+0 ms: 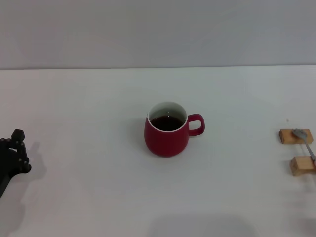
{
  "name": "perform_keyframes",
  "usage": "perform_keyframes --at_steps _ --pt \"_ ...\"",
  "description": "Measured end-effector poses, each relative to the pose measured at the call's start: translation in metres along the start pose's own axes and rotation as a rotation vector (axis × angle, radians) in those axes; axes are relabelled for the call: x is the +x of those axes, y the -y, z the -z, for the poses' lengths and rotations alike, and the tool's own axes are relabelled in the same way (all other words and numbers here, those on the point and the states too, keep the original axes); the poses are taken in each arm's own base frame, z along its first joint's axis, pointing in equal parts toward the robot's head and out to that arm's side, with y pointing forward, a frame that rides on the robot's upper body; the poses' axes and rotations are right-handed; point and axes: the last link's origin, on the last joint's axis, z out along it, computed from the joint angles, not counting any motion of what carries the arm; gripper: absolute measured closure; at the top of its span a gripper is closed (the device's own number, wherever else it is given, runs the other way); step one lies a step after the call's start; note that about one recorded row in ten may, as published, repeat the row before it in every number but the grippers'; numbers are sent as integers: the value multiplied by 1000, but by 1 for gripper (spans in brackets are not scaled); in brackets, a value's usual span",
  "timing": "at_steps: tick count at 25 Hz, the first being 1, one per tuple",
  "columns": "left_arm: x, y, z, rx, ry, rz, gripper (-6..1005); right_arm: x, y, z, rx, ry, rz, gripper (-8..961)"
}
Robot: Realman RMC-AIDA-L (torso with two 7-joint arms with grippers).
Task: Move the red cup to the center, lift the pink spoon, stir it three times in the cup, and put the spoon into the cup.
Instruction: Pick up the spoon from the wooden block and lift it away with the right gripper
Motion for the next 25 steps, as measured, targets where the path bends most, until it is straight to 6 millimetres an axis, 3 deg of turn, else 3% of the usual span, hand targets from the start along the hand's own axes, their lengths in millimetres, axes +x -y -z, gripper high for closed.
perform_keyframes --at_steps 25 --pt "3 -3 -7 -12 -7 1 1001 12 -3 -28 -32 -88 18 260"
